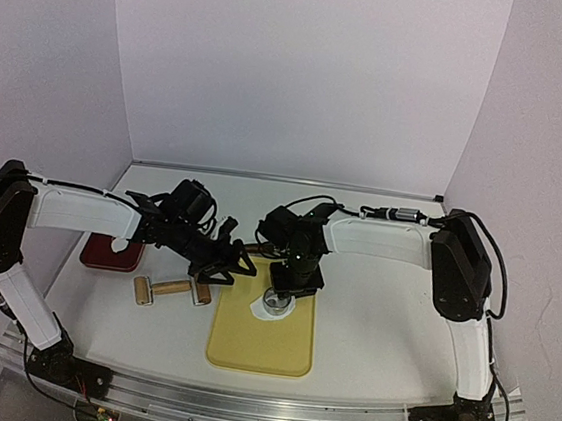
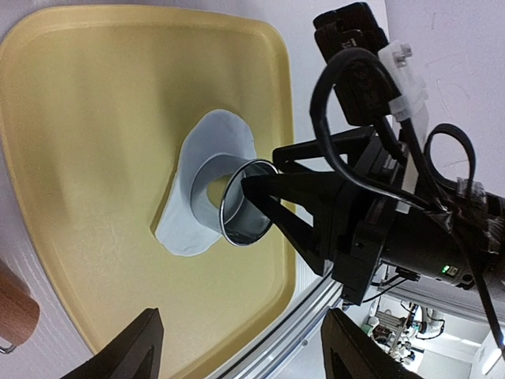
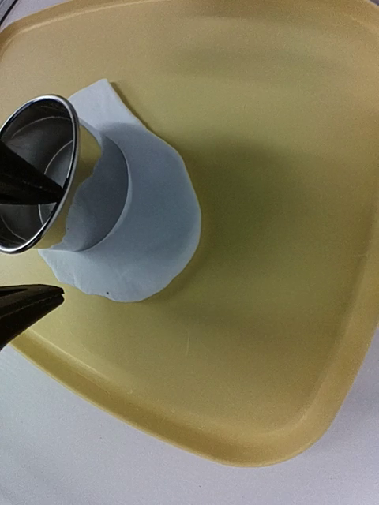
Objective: Roll out the dumpling wrappers from the dough
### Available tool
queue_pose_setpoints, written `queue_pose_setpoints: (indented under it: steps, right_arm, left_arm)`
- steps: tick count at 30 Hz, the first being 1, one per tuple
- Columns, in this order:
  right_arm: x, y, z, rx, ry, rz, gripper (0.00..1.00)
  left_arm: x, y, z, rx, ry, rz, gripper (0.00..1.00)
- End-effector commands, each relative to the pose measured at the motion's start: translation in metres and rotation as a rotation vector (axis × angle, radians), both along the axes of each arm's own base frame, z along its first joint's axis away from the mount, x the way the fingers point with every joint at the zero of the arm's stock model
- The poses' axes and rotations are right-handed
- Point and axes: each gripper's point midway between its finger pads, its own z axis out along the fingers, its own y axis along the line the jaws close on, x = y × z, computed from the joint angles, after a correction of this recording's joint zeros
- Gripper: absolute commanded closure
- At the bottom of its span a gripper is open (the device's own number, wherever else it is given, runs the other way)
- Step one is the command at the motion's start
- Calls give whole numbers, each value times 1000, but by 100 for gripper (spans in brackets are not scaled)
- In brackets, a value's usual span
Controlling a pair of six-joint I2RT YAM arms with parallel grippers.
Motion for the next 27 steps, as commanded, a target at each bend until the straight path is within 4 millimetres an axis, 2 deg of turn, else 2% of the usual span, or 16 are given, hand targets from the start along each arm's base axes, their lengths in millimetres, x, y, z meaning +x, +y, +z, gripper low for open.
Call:
queue_pose_setpoints:
  steps: [1, 3, 6, 9, 14, 18, 27]
  right_arm:
    - [8, 1, 26, 32, -49, -22, 51]
    - [7, -1, 37, 50, -60, -31, 47]
    - [3, -6, 46, 66, -68, -45, 49]
    - [1, -11, 40, 76, -46, -62, 55]
    - [4, -6, 34, 125, -12, -64, 67]
    - [6, -5, 27, 132, 13, -68, 75]
    - [3, -5, 17, 127, 43, -67, 83]
  left_arm:
    - [6, -10, -2, -12, -3, -10, 33]
    - [7, -13, -3, -15, 2, -15, 35]
    - [8, -20, -8, -14, 11, -30, 41]
    - [9, -30, -13, -16, 21, -55, 50]
    - [7, -47, -17, -33, 22, -110, 52]
    - [9, -51, -29, -19, 42, -121, 57]
    - [9, -56, -46, 12, 72, -137, 66]
